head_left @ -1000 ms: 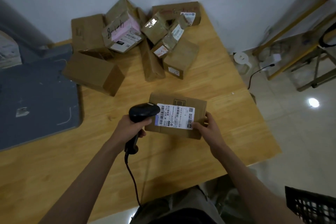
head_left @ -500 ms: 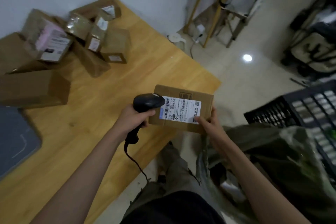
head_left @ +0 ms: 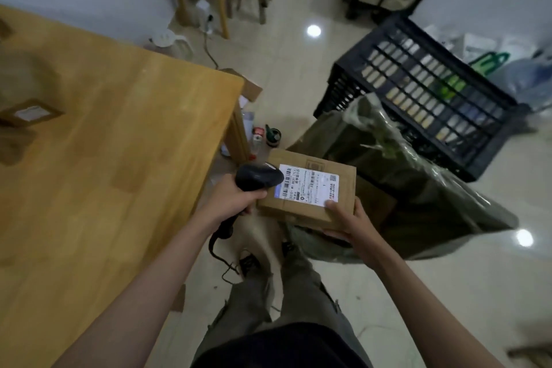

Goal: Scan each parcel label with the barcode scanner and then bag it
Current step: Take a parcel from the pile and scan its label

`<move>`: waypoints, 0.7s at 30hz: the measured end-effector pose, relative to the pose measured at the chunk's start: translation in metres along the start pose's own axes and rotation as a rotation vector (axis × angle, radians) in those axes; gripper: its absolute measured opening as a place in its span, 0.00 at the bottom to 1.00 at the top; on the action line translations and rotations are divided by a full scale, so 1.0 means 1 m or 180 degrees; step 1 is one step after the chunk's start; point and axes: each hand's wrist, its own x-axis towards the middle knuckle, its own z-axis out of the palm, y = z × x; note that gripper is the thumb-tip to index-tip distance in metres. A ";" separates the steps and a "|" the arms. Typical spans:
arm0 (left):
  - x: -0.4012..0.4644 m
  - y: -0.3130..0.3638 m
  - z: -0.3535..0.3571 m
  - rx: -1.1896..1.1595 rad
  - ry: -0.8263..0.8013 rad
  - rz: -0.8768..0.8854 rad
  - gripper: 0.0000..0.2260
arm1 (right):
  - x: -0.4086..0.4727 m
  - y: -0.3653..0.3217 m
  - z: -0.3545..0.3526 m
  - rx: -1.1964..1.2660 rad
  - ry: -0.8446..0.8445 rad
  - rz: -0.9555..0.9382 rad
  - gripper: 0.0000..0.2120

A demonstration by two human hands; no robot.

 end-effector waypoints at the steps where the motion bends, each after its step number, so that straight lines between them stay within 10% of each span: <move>1: 0.005 0.004 0.013 0.0054 -0.0084 0.0012 0.05 | 0.001 0.007 -0.012 0.0059 0.0058 0.0117 0.43; 21: 0.094 -0.003 0.152 0.0862 -0.0366 0.0011 0.11 | 0.161 -0.004 -0.074 0.1402 0.1343 0.1233 0.43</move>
